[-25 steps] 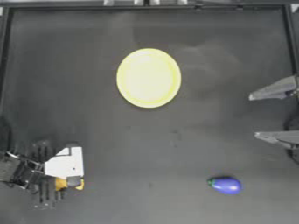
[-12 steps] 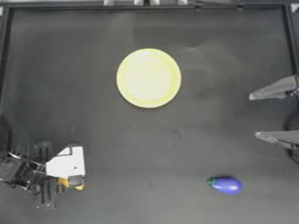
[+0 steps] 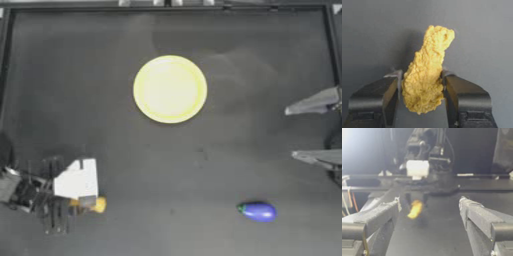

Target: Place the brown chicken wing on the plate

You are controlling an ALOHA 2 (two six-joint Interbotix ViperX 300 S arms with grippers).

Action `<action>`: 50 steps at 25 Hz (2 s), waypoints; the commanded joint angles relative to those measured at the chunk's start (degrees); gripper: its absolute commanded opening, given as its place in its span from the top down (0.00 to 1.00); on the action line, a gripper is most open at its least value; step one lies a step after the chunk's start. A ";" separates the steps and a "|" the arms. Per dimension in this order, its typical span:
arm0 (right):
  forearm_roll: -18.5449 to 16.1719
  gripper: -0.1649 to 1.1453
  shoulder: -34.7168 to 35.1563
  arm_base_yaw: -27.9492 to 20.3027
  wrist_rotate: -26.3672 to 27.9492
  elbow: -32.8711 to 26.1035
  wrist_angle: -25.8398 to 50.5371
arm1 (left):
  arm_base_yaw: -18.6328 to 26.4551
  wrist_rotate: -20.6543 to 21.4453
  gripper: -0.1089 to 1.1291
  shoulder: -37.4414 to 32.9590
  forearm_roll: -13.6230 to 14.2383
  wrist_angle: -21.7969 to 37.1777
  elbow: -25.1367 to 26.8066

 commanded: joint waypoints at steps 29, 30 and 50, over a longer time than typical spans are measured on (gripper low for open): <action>0.35 0.11 0.70 0.00 -0.18 -0.09 -1.23 | 36.12 42.45 0.71 15.21 -4.92 -1.67 -28.30; 0.35 0.11 0.62 0.00 -0.18 -0.09 -1.23 | 36.65 44.12 0.71 16.26 -5.89 -1.85 -29.00; 0.35 0.11 0.88 0.00 -0.18 0.00 -1.49 | 39.29 54.32 0.73 30.85 -13.45 -4.75 -37.27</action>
